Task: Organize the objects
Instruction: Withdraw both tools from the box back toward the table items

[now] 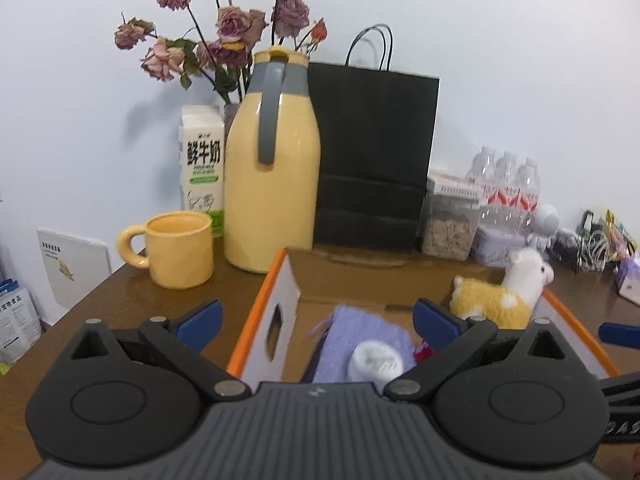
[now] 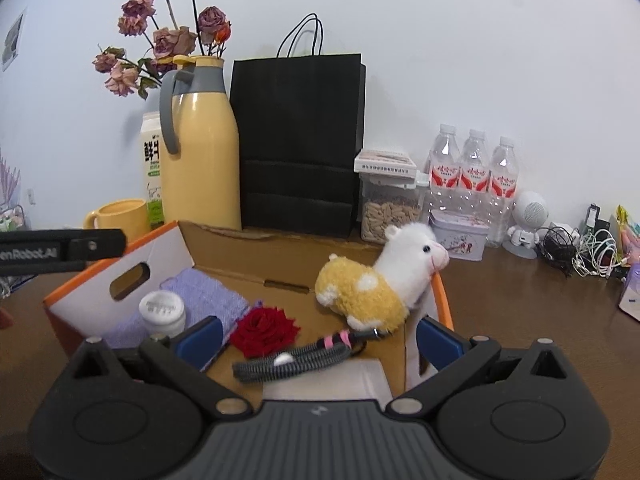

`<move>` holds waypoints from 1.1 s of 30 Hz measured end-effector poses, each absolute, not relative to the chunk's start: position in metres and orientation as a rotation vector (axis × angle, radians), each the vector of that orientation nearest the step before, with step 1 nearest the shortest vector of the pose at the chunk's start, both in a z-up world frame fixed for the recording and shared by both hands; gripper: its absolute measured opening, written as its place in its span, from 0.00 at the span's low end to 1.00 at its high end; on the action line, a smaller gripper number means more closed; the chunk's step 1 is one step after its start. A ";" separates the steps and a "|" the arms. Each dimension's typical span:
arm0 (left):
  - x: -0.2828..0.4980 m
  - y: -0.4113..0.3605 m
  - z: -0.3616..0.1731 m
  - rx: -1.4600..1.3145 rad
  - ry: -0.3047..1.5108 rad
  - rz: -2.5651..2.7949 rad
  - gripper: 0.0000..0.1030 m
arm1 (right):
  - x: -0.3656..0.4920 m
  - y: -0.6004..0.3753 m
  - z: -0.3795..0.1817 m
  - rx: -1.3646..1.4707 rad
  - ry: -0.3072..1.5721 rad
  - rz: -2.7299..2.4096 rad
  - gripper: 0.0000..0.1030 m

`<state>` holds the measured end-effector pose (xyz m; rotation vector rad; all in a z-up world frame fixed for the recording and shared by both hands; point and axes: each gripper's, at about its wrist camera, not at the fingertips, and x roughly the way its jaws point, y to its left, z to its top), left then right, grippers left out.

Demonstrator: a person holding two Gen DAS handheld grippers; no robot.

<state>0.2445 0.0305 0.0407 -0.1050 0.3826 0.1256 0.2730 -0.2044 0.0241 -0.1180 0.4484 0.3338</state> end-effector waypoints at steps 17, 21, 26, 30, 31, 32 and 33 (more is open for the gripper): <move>0.177 0.052 0.007 -0.079 0.601 0.090 1.00 | 0.199 -0.238 -0.008 -0.157 0.604 0.399 1.00; 0.167 0.053 -0.002 -0.109 0.636 0.088 1.00 | 0.195 -0.236 -0.019 -0.148 0.650 0.424 0.99; 0.161 0.052 -0.007 -0.129 0.653 0.090 1.00 | 0.201 -0.225 -0.023 -0.160 0.677 0.463 0.88; 0.158 0.053 -0.006 -0.136 0.652 0.090 1.00 | 0.211 -0.218 -0.024 -0.163 0.698 0.490 0.82; 0.158 0.053 -0.006 -0.137 0.653 0.091 1.00 | 0.212 -0.217 -0.024 -0.166 0.700 0.492 0.79; 0.157 0.053 -0.006 -0.137 0.653 0.092 1.00 | 0.213 -0.217 -0.025 -0.168 0.705 0.495 0.73; 0.156 0.053 -0.006 -0.139 0.653 0.092 1.00 | 0.215 -0.217 -0.026 -0.165 0.711 0.501 0.70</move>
